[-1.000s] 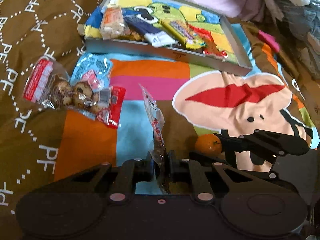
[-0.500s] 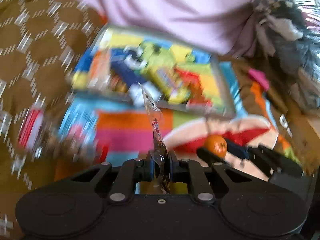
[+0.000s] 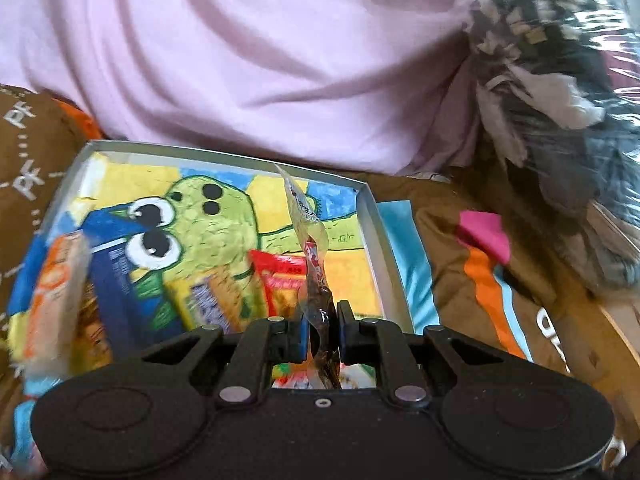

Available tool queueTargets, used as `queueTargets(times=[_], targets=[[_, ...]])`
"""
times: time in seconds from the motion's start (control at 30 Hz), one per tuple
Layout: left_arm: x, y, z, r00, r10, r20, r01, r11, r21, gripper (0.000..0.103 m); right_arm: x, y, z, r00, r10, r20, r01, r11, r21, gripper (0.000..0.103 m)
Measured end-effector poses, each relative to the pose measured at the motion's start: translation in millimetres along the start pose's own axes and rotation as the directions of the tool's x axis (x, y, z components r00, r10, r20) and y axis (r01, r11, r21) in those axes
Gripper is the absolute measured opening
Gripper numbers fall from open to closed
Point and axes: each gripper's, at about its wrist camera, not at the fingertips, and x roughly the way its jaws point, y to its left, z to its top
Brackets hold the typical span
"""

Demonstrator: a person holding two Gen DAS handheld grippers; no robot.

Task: Organize snacks
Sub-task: 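Carry the jerky packet and mandarin into the tray and open both grippers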

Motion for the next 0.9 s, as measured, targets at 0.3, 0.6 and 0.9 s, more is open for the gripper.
queueTargets(times=[0.3,0.6,0.9], targets=[[62,-11,10,0.991,0.026,-0.135,-0.022,0.999,0.028,0.014,23,-18,10,1.0,0.017,0.012,-0.018,0.997,0.081,0.041],[83,-11,9,0.986,0.078,-0.149,-0.074,0.997,0.034,0.015,43,-16,5,0.999,0.004,-0.05,0.0,0.997,0.079,0.041],[82,-13,8,0.979,0.134,-0.155,-0.125,0.99,0.069,0.035,40,-13,7,0.999,-0.003,-0.037,0.004,0.999,0.049,0.055]])
